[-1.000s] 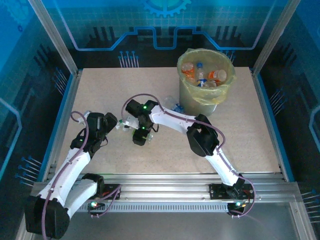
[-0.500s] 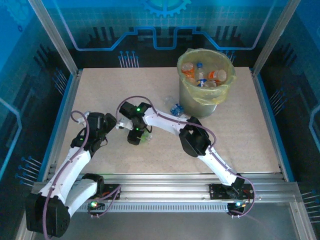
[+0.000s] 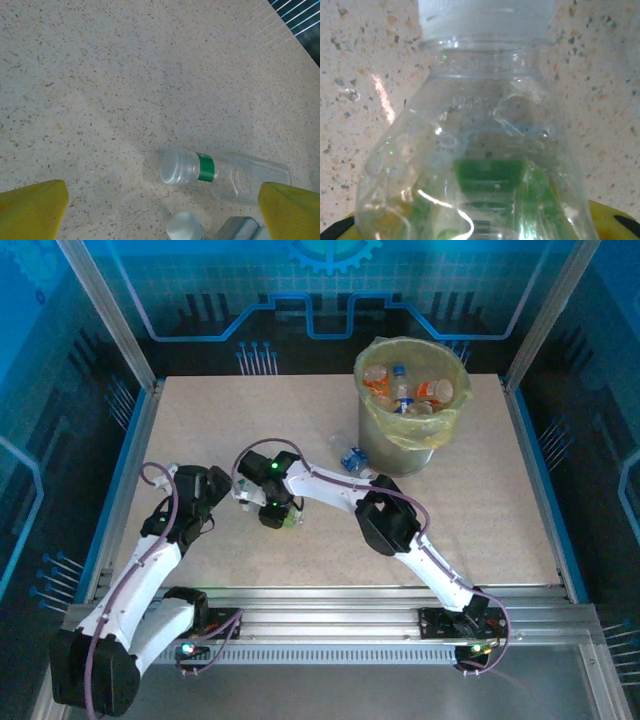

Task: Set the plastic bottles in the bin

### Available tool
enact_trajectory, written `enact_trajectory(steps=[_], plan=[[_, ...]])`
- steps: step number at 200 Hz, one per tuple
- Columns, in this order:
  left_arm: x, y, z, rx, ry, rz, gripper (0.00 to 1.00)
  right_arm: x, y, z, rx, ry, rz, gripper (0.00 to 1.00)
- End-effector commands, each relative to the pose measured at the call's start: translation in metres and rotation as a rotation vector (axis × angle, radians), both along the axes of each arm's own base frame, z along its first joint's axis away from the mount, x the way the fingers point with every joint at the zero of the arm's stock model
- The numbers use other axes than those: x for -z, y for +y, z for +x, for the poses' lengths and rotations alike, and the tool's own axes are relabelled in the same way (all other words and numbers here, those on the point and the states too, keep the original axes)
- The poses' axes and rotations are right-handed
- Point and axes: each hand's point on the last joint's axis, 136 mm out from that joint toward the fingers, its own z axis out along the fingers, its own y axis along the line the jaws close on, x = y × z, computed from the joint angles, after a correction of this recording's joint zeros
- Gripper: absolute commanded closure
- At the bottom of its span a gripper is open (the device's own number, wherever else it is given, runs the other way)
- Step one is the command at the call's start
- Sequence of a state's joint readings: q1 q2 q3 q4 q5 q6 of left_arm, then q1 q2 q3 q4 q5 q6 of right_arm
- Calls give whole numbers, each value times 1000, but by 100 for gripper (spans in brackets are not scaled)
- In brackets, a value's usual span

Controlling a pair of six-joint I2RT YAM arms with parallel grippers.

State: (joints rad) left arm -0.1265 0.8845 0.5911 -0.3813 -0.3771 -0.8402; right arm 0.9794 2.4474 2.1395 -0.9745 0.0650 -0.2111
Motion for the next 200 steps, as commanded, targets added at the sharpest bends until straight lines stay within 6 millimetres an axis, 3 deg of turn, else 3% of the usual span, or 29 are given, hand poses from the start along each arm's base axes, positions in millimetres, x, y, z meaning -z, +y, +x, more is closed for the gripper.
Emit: enact_trajectory(steps=[1, 5, 55, 99, 117, 167, 200], plan=[[-1, 8, -7, -37, 1, 15, 1, -34, -2, -10, 31, -25, 39, 73], [-1, 8, -7, -38, -1, 18, 1, -35, -5, -9, 46, -27, 38, 76], [-5, 10, -7, -42, -14, 31, 1, -142, -48, 16, 192, -178, 166, 79], [-4, 7, -3, -29, -19, 21, 1, -249, -106, 68, 326, -414, 277, 85], [-4, 6, -1, -21, -20, 21, 1, -282, -129, 92, 357, -521, 310, 86], [-6, 5, 2, -7, -21, 29, 1, -348, -194, 162, 542, -722, 371, 87], [-5, 2, 5, 3, -13, 23, 1, -369, -231, 201, 659, -794, 421, 87]])
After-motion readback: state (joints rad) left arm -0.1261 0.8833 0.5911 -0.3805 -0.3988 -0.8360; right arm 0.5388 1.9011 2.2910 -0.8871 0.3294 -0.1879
